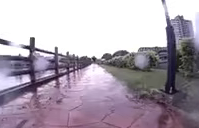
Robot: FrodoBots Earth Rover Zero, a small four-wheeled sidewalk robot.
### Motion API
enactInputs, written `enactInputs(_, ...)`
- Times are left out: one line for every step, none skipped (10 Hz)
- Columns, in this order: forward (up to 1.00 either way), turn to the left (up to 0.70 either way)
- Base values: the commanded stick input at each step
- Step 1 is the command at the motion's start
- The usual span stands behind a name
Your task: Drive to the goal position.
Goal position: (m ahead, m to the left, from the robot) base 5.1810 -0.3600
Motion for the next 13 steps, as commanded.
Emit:
enactInputs(1.0,0.0)
enactInputs(1.0,0.0)
enactInputs(1.0,0.0)
enactInputs(1.0,0.0)
enactInputs(1.0,0.0)
enactInputs(1.0,0.0)
enactInputs(1.0,0.0)
enactInputs(1.0,0.0)
enactInputs(1.0,0.0)
enactInputs(1.0,0.02)
enactInputs(1.0,0.22)
enactInputs(1.0,0.4)
enactInputs(1.0,0.4)
